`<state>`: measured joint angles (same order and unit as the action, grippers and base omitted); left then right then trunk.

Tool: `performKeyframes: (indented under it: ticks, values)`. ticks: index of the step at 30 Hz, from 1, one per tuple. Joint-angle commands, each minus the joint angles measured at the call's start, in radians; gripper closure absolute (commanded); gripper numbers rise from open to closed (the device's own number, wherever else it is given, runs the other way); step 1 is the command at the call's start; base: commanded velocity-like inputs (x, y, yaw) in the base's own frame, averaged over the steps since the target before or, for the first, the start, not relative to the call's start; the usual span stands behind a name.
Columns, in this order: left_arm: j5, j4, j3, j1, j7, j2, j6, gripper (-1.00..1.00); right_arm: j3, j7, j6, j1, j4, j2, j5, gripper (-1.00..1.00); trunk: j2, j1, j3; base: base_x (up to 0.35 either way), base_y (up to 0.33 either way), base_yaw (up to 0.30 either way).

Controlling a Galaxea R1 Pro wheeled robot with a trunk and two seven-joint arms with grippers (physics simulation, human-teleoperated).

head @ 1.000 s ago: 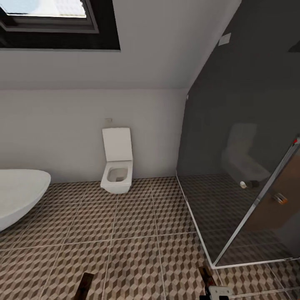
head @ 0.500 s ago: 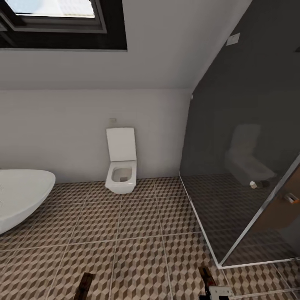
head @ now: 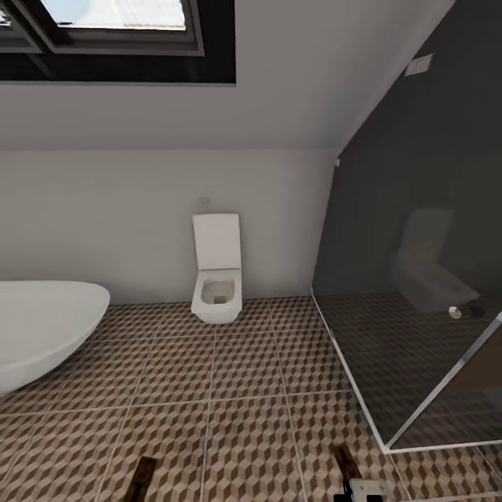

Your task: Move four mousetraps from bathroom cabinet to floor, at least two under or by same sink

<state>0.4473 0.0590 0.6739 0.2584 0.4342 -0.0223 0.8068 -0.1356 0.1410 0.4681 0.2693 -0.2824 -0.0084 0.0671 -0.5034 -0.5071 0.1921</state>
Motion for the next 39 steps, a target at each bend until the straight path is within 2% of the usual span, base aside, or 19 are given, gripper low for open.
performKeyframes:
  ticks: [1,20,32,39]
  values:
    - [0.000,-0.001,0.009,0.001,0.011,-0.001,0.000,1.00,-0.009,0.006,0.003,0.001,0.000,-0.001,0.008,1.00,-0.002,0.000,0.002,0.000,0.017,0.163]
    - [0.000,-0.001,0.009,0.001,0.011,-0.006,0.000,1.00,-0.009,0.006,0.003,0.001,0.000,-0.001,0.008,1.00,-0.002,0.000,0.002,0.019,-0.012,0.033]
    - [0.001,0.000,0.009,0.001,0.011,-0.006,0.000,1.00,-0.009,0.006,0.003,0.001,0.000,-0.001,0.008,1.00,-0.002,0.000,0.002,0.249,-0.053,0.000]
    - [0.001,0.000,0.009,0.001,0.011,-0.006,0.000,1.00,-0.009,0.006,0.003,0.001,0.000,-0.001,0.008,1.00,-0.002,0.000,0.002,0.315,0.078,0.035]
